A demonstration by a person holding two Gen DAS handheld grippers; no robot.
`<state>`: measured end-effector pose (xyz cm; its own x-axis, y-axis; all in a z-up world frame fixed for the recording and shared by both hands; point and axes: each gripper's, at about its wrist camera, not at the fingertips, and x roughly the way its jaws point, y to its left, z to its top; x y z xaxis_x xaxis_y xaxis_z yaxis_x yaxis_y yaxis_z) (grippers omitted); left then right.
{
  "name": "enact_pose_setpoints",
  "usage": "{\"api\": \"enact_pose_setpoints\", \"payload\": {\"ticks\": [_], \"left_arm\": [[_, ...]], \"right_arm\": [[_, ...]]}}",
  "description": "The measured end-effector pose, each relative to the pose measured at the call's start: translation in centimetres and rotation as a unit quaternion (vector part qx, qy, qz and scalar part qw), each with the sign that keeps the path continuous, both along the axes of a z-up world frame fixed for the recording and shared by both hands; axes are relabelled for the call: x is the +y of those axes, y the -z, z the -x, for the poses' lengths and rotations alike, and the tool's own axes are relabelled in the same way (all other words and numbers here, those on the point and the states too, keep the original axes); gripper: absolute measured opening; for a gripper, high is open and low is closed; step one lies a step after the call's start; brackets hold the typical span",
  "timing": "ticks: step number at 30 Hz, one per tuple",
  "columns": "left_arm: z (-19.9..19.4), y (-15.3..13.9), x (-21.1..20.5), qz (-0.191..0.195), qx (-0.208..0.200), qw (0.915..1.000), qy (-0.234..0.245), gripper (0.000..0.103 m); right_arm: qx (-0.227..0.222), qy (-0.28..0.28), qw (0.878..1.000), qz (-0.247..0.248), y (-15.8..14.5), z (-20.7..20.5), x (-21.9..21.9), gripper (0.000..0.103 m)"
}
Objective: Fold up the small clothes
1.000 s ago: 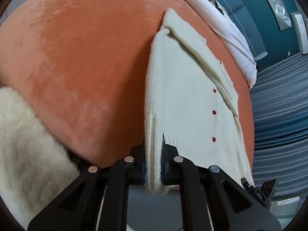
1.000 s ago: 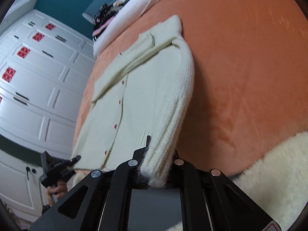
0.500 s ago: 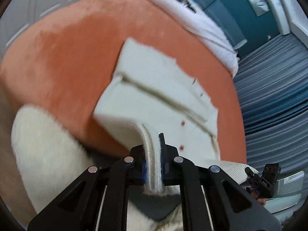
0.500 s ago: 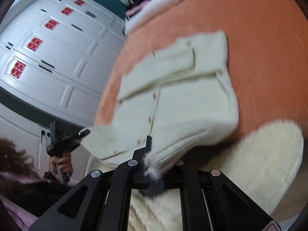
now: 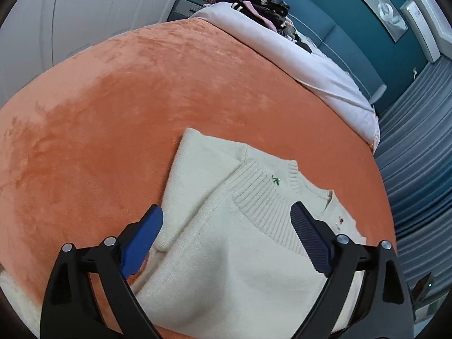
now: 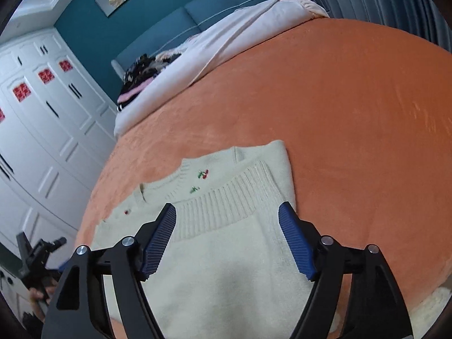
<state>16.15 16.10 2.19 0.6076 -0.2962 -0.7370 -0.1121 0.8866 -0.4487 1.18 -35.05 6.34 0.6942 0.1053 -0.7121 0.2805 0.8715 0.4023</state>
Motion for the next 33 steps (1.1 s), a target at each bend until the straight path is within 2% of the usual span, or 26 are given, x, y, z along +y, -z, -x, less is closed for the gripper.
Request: {"api": "enact_pose_setpoints", "payload": {"ticks": [4,5,6,8,9,10,11,12,13,17,19,20,22,24,26,27,29,30,31,32,33], "left_arm": [[-2.8,2.4,-2.5,-0.027,0.027,0.9976,0.057,0.09],[-3.7,3.2,-3.2,-0.032,0.035,0.9962,0.073,0.087],[-4.5,4.0,-3.9,-0.038,0.044,0.9944,0.088,0.081],[-5.4,5.0,-5.1,-0.063,0.059,0.9906,0.106,0.049],[-5.6,5.2,-5.4,-0.077,0.061,0.9892,0.109,0.042],[-5.6,5.0,-5.4,-0.064,0.06,0.9894,0.116,0.025],[-5.5,4.6,-5.1,-0.049,0.061,0.9904,0.114,0.011],[-5.2,3.7,-4.6,-0.035,0.059,0.9919,0.107,0.01],[-4.7,2.3,-4.0,-0.02,0.044,0.9937,0.101,0.007],[-3.9,-4.1,-2.8,0.007,-0.02,0.9952,0.095,0.007],[-4.8,-6.0,-2.4,0.0,-0.04,0.996,0.08,0.007],[-5.7,-6.0,-2.4,-0.005,-0.042,0.9963,0.075,0.007],[-7.8,-4.2,-2.4,-0.007,-0.021,0.9975,0.068,0.008],[-9.6,-0.6,-3.0,-0.027,0.023,0.9974,0.062,0.008],[-10.6,4.1,-4.1,-0.065,0.073,0.9932,0.063,0.012],[-10.4,5.9,-4.4,-0.083,0.083,0.9914,0.058,0.014],[-8.9,6.2,-4.2,-0.084,0.033,0.9951,0.041,0.02],[-8.4,6.0,-4.1,-0.085,0.032,0.9953,0.036,0.023],[-7.9,5.5,-4.0,-0.09,0.034,0.9948,0.033,0.03],[-7.2,4.7,-4.0,-0.104,0.032,0.9936,0.029,0.042],[-6.4,3.5,-3.9,-0.118,0.024,0.9925,0.019,0.05]], "right_arm": [[0.027,-0.01,1.0,0.007,2.2,-1.5,-1.0,0.074],[0.036,-0.012,0.999,0.01,2.8,-2.3,-1.2,0.074],[0.045,-0.014,0.999,0.013,3.2,-3.0,-1.3,0.074],[0.07,-0.024,0.997,0.011,4.5,-4.4,-1.3,0.073],[0.081,-0.035,0.996,0.005,5.0,-4.9,-1.2,0.063],[0.088,-0.044,0.995,0.006,5.1,-5.0,-0.9,0.034],[0.091,-0.058,0.994,0.009,4.9,-5.1,-0.5,0.013],[0.076,-0.064,0.995,0.002,4.0,-4.7,-0.3,0.012],[0.039,-0.067,0.997,-0.014,2.3,-4.1,-0.4,0.011],[-0.086,-0.065,0.993,-0.043,-5.7,-3.0,-1.0,0.011],[-0.116,-0.055,0.991,-0.034,-7.7,-3.7,-1.7,0.011],[-0.114,-0.045,0.992,-0.028,-7.7,-4.6,-2.3,0.011],[-0.082,-0.025,0.996,-0.038,-5.1,-6.7,-3.7,0.011],[-0.013,-0.001,0.998,-0.057,0.5,-9.2,-4.8,0.01],[0.072,0.001,0.997,-0.032,6.1,-10.7,-4.5,0.011],[0.101,-0.001,0.995,-0.021,7.9,-11.1,-4.2,0.011],[0.072,0.018,0.997,-0.025,7.4,-10.1,-4.3,0.01],[0.062,0.034,0.997,-0.031,6.4,-9.5,-4.4,0.017],[0.055,0.048,0.997,-0.026,5.4,-8.9,-4.3,0.024],[0.032,0.053,0.998,-0.018,3.7,-7.8,-3.9,0.024],[0.005,0.047,0.999,-0.015,2.1,-6.7,-2.9,0.024]]}}
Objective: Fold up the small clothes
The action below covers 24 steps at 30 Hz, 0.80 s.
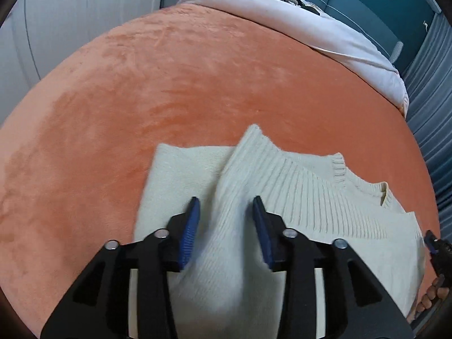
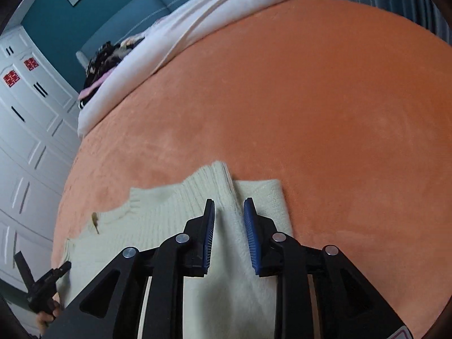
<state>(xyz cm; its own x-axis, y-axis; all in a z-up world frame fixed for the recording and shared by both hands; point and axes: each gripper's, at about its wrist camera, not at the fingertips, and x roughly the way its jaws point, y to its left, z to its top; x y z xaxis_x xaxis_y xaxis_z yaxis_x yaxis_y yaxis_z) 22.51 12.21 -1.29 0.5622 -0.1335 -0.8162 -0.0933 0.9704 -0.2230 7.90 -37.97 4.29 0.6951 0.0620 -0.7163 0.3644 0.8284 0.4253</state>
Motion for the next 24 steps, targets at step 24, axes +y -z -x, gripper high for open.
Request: {"api": "enact_pose_setpoints", "payload": {"ticks": [24], "left_arm": [[12.7,2.0,0.4,0.019,-0.014,0.9994,0.025,0.047]], "right_arm": [[0.066,-0.042,0.997,-0.011,4.1,16.7,3.4,0.005]]}}
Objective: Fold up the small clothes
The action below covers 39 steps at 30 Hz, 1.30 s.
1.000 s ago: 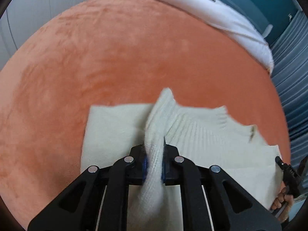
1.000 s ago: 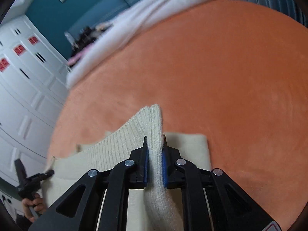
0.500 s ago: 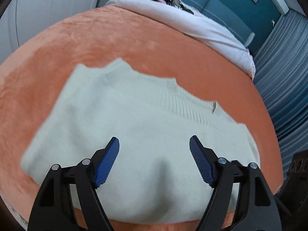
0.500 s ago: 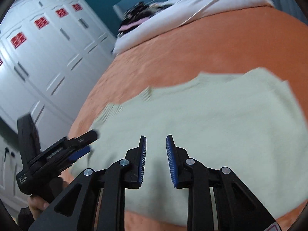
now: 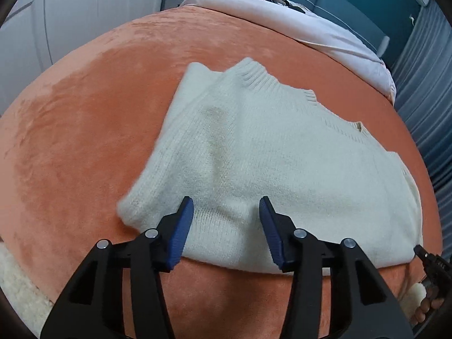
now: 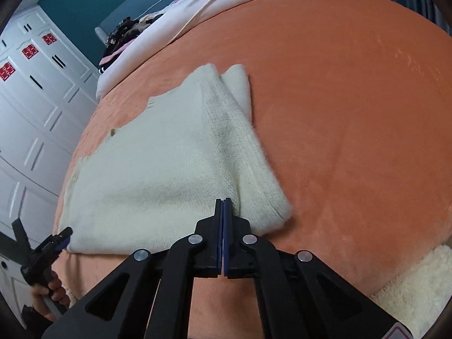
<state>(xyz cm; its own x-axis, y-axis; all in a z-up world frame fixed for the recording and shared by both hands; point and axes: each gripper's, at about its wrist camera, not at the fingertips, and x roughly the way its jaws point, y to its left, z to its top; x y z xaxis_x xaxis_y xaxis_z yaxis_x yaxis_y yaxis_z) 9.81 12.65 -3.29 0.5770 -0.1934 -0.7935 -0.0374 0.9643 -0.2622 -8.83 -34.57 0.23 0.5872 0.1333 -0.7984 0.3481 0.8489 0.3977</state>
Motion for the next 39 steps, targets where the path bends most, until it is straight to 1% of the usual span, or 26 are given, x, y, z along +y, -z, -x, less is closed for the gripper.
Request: {"api": "enact_pose_setpoints", "payload": {"ticks": [1,2,3,4,6,7,9,10,12,13,15,18,19,20,21,22,26,28,31,33,34,35,36,37,38,39], "left_arm": [[0.2,-0.2,0.2,0.014,0.001,0.9999,-0.008,0.053],[0.3,-0.5,0.5,0.028,0.003,0.9995,-0.016,0.059],[0.7,-1.0,1.0,0.04,0.001,0.9988,-0.029,0.061],[1.3,-1.5,1.6,0.051,-0.007,0.9976,-0.046,0.069],[2.4,-2.0,2.9,0.056,-0.016,0.9952,-0.079,0.082],[2.8,-1.8,3.5,0.053,-0.011,0.994,-0.096,0.087],[2.8,-0.5,4.8,0.067,0.018,0.9906,-0.118,0.087],[2.6,0.5,5.6,0.082,0.044,0.987,-0.131,0.087],[2.5,1.2,6.6,0.12,0.051,0.9797,-0.153,0.087],[2.2,1.1,6.6,0.124,0.052,0.9782,-0.158,0.087],[1.1,1.0,6.3,0.139,0.066,0.9754,-0.158,0.085],[-0.7,1.1,5.8,0.179,0.083,0.9691,-0.148,0.064],[-1.3,1.4,5.6,0.192,0.096,0.9654,-0.147,0.048],[-1.7,1.6,5.6,0.202,0.108,0.9616,-0.152,0.029],[-1.8,1.5,5.7,0.212,0.112,0.9579,-0.158,0.017],[-1.5,1.2,6.0,0.219,0.11,0.9564,-0.159,0.011],[0.4,-1.3,7.2,0.233,0.087,0.9574,-0.146,0.01],[1.3,-0.8,7.6,0.23,0.103,0.9571,-0.143,0.01],[2.2,2.5,7.6,0.213,0.134,0.9566,-0.146,0.01],[2.2,2.7,7.3,0.205,0.118,0.9604,-0.147,0.01],[2.0,2.2,6.9,0.192,0.115,0.9641,-0.143,0.012],[1.6,1.9,6.5,0.18,0.115,0.9668,-0.14,0.016],[1.3,1.7,6.3,0.174,0.114,0.9681,-0.139,0.019],[1.0,1.6,6.3,0.175,0.112,0.9679,-0.141,0.035],[0.9,1.7,6.4,0.185,0.106,0.9665,-0.142,0.051],[0.6,1.7,6.3,0.194,0.101,0.9651,-0.144,0.054]], "right_arm": [[0.0,0.015,1.0,0.017,-0.6,0.4,0.2,0.018],[-0.009,0.023,1.0,0.016,-0.9,0.7,0.0,0.025],[-0.018,0.036,0.999,0.015,-1.4,1.1,-0.4,0.043],[-0.025,0.053,0.998,0.018,-1.8,1.6,-1.0,0.058],[-0.027,0.075,0.997,0.017,-1.7,1.3,-1.6,0.068],[-0.015,0.076,0.997,0.008,-1.1,1.1,-2.0,0.068],[0.025,0.074,0.996,-0.033,1.3,0.6,-2.7,0.068],[0.029,0.079,0.996,-0.044,1.8,0.5,-2.8,0.07],[0.008,0.072,0.996,-0.053,1.2,-0.3,-2.6,0.069],[0.0,0.059,0.995,-0.085,1.0,-0.9,-2.6,0.064],[-0.01,0.067,0.992,-0.108,0.3,-1.8,-2.3,0.061],[-0.034,0.068,0.986,-0.149,-1.1,-2.8,-2.8,0.035],[-0.041,0.072,0.983,-0.163,-1.3,-3.0,-3.1,0.023],[-0.045,0.072,0.982,-0.168,-1.8,-3.1,-3.3,0.017],[-0.052,0.072,0.983,-0.161,-2.4,-3.1,-3.6,0.015],[-0.059,0.073,0.984,-0.15,-3.2,-3.0,-3.7,0.013],[-0.063,0.065,0.987,-0.133,-5.1,-1.7,-4.1,0.011],[-0.027,0.063,0.991,-0.114,-3.5,-1.2,-4.2,0.011],[0.034,0.079,0.988,-0.129,1.3,-0.9,-4.5,0.011],[0.027,0.084,0.987,-0.135,1.7,-0.8,-4.1,0.014],[0.023,0.089,0.986,-0.141,1.5,-1.0,-4.0,0.02],[0.025,0.093,0.985,-0.142,1.4,-1.3,-4.0,0.021],[0.031,0.092,0.985,-0.143,1.3,-1.9,-4.0,0.029],[0.033,0.09,0.985,-0.146,1.5,-2.3,-3.9,0.042],[0.034,0.086,0.984,-0.151,1.8,-2.9,-3.7,0.046],[0.036,0.086,0.984,-0.15,2.1,-3.2,-3.5,0.047]]}}
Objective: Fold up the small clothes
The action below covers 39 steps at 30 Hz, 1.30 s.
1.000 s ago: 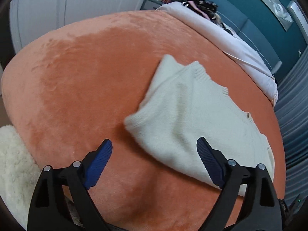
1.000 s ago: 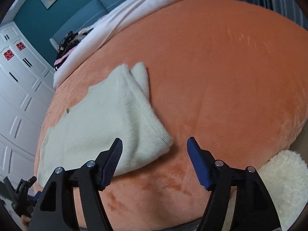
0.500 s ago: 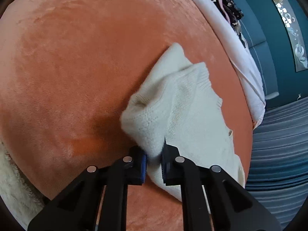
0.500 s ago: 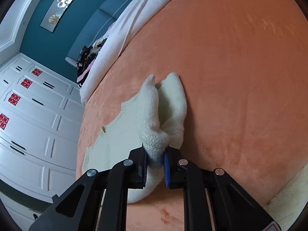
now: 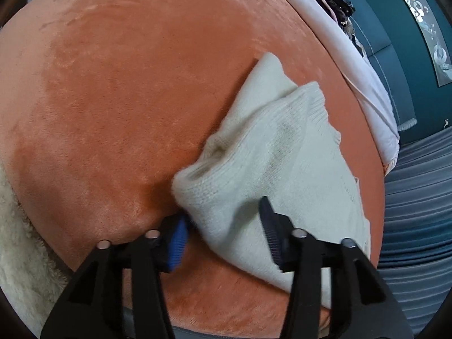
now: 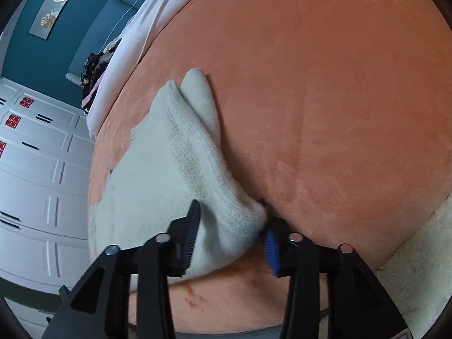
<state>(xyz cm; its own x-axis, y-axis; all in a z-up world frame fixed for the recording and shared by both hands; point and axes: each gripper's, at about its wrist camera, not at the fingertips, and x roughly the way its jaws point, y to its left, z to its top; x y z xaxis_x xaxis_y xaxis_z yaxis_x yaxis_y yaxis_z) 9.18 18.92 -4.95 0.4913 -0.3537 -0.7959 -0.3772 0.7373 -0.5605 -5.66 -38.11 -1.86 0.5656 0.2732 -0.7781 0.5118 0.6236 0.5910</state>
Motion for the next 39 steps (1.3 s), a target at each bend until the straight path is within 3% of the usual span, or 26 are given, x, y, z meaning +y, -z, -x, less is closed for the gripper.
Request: {"api": "enact_pose_setpoints", "payload": {"ticks": [1,2,3,4,6,10,14,15,16,20,22,23,24,27,29,30,31,32,33,36,38,39], "left_arm": [[-0.3,0.0,-0.2,-0.002,0.0,1.0,-0.003,0.054],[-0.6,0.1,-0.4,-0.006,-0.001,1.0,-0.002,0.046],[-0.8,0.0,-0.4,-0.005,0.0,1.0,0.001,0.031],[-0.8,0.0,-0.1,0.009,0.001,0.9999,0.005,0.012],[-0.4,-1.1,0.9,0.037,-0.008,0.9993,-0.002,0.01],[2.2,-2.9,1.9,0.028,-0.01,0.9994,0.02,0.01],[4.2,-0.4,1.7,0.009,0.03,0.9991,0.029,0.01],[4.3,0.1,1.5,0.002,0.032,0.999,0.032,0.01],[4.3,0.0,1.3,-0.004,0.03,0.999,0.033,0.011],[3.7,-3.1,1.1,-0.063,0.018,0.9972,0.035,0.029],[3.4,-5.8,1.3,-0.094,-0.021,0.9951,0.023,0.049],[3.2,-7.0,1.2,-0.111,-0.044,0.9927,0.016,0.06],[2.3,-8.3,0.8,-0.125,-0.067,0.9898,0.019,0.065],[-1.8,-9.3,-1.1,-0.128,-0.093,0.9861,0.051,0.075],[-4.9,-7.8,-2.4,-0.125,-0.074,0.9872,0.065,0.078],[-6.5,-6.5,-3.2,-0.123,-0.054,0.9879,0.077,0.075],[-7.9,-5.3,-3.9,-0.122,-0.037,0.988,0.086,0.058],[-8.6,-4.2,-4.5,-0.126,-0.022,0.9868,0.099,0.027],[-9.5,-3.5,-5.0,-0.134,-0.007,0.985,0.108,0.017],[-9.5,-4.8,-5.0,-0.135,-0.032,0.9837,0.114,0.011],[-9.6,-4.7,-4.7,-0.14,-0.031,0.9836,0.109,0.011],[-9.5,-3.9,-4.4,-0.142,-0.02,0.9837,0.108,0.011]], "right_arm": [[0.002,-0.003,1.0,0.005,0.1,-0.4,0.3,0.043],[-0.005,-0.009,1.0,0.01,-0.1,-0.6,0.6,0.034],[-0.015,-0.014,1.0,0.007,-0.5,-0.1,0.8,0.017],[-0.025,-0.013,1.0,0.007,-1.2,0.0,0.8,0.015],[-0.052,-0.023,0.998,-0.002,-3.6,0.8,0.7,0.012],[-0.045,-0.055,0.997,0.024,-6.2,3.3,1.1,0.011],[0.04,-0.067,0.996,0.035,-1.8,5.0,1.0,0.014],[0.052,-0.062,0.996,0.032,-1.0,5.3,0.9,0.019],[0.052,-0.051,0.997,0.026,-0.9,5.4,0.8,0.031],[0.008,-0.005,0.998,0.067,-4.8,5.1,-0.6,0.045],[-0.031,-0.007,0.995,0.093,-7.2,3.7,-0.9,0.064],[-0.041,-0.014,0.994,0.101,-7.8,2.8,-0.9,0.065],[-0.045,-0.025,0.993,0.107,-8.2,1.6,-0.7,0.066],[-0.043,-0.07,0.99,0.116,-7.4,-3.2,0.3,0.07],[-0.02,-0.086,0.988,0.13,-5.2,-6.1,1.4,0.07],[0.0,-0.091,0.987,0.133,-3.8,-7.6,1.8,0.07],[0.012,-0.096,0.987,0.132,-2.6,-8.5,2.0,0.061],[0.011,-0.101,0.986,0.131,-2.2,-9.1,2.3,0.044],[0.011,-0.102,0.986,0.133,-2.4,-9.5,2.4,0.011],[-0.085,-0.077,0.986,0.119,-6.8,-8.0,1.7,0.01],[-0.1,-0.06,0.984,0.131,-7.6,-6.8,0.8,0.009],[-0.08,-0.058,0.987,0.129,-6.4,-7.1,0.1,0.009]]}}
